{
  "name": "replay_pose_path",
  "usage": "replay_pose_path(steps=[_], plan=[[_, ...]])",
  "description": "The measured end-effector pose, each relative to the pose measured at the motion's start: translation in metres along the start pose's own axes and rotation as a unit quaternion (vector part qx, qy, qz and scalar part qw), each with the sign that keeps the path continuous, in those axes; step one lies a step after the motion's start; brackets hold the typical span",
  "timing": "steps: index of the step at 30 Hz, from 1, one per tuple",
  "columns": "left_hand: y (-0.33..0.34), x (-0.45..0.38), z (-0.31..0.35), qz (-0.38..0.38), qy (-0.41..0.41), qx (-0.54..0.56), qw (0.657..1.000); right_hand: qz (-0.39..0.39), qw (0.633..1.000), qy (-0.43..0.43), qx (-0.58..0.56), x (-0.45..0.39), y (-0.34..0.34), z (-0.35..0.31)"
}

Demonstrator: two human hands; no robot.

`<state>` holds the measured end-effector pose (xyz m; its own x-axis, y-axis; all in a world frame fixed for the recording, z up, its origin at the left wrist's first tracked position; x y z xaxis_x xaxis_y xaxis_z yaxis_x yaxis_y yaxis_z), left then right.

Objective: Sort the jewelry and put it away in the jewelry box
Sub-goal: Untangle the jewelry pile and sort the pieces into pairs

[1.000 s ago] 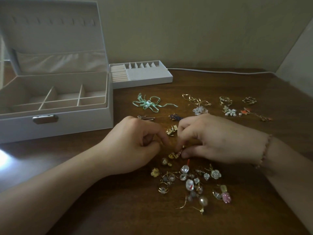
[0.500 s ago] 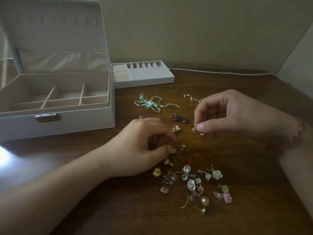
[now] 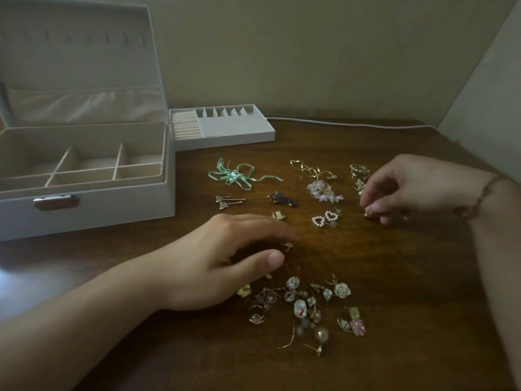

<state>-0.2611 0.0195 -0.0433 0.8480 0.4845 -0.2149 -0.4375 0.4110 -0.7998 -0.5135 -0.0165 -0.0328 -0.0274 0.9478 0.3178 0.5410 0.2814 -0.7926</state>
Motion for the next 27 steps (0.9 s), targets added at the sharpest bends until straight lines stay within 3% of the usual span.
replay_pose_path(steps=[6, 14, 19, 23, 27], plan=[[0.011, 0.002, 0.003, -0.063, 0.008, 0.018, 0.998, 0.038, 0.998, 0.011, 0.046, -0.003, -0.007, 0.006], [0.008, 0.001, 0.012, -0.053, 0.034, 0.030, 0.998, 0.053, 0.995, 0.029, 0.083, 0.002, -0.012, 0.005], [0.009, 0.002, 0.014, -0.067, 0.041, 0.011, 0.997, 0.131, 0.979, -0.039, 0.154, 0.035, -0.025, -0.035], [0.011, 0.003, 0.020, -0.079, 0.072, -0.061, 0.992, 0.113, 0.976, -0.149, 0.112, 0.089, 0.027, -0.084], [0.016, 0.002, 0.031, -0.076, 0.105, -0.138, 0.982, 0.112, 0.983, -0.092, 0.116, 0.131, 0.083, -0.072]])
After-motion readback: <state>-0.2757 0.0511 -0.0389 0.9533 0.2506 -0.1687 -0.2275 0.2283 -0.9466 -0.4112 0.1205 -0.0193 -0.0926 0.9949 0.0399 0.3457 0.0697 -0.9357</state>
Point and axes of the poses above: each hand's wrist, its own x-axis away from the middle knuckle, its own y-axis out of the palm, z = x × y, the point moved 9 cm from there along -x, towards the middle knuckle, and after that the axes turned 4 degrees about -x, right-handed, at the moved point
